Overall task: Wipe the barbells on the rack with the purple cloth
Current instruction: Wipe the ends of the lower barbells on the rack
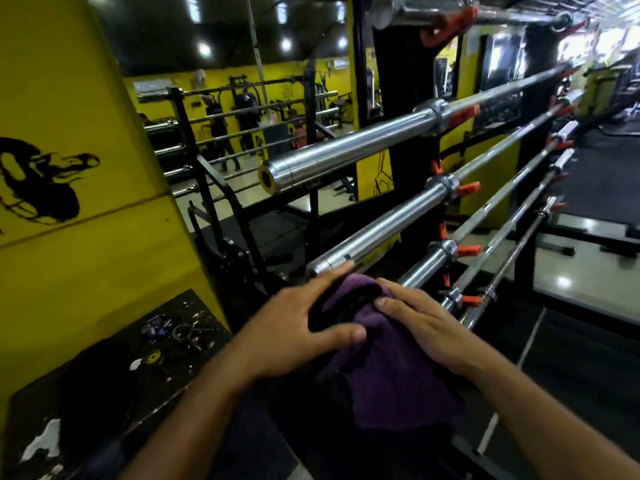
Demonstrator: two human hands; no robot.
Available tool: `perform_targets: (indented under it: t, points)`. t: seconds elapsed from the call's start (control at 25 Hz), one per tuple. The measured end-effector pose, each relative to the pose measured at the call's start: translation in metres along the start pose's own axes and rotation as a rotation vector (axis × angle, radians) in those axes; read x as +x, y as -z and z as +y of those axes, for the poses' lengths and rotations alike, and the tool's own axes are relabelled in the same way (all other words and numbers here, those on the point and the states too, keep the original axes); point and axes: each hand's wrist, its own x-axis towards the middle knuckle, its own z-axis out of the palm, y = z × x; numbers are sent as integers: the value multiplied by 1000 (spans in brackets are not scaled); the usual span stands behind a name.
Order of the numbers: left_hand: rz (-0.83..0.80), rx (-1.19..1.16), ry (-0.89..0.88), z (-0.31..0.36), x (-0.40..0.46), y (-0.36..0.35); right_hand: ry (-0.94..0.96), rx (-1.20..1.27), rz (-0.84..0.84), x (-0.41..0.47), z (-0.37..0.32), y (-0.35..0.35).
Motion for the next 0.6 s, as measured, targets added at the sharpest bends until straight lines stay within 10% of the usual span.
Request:
perform_targets:
  t: [0.2, 0.36, 0.48, 0.6]
  points:
    - [49, -264, 141, -17, -22, -70, -88, -360, -163, -21, 10, 20]
    - [38, -145, 129, -9, -10, -77, -99, -329, 263, -51, 51, 9]
    - [89, -97, 126, 13, 5, -82, -479, 352, 758, -77, 80, -24]
    - [14, 82, -8, 36, 11, -108, -678, 962, 773, -83, 78, -44]
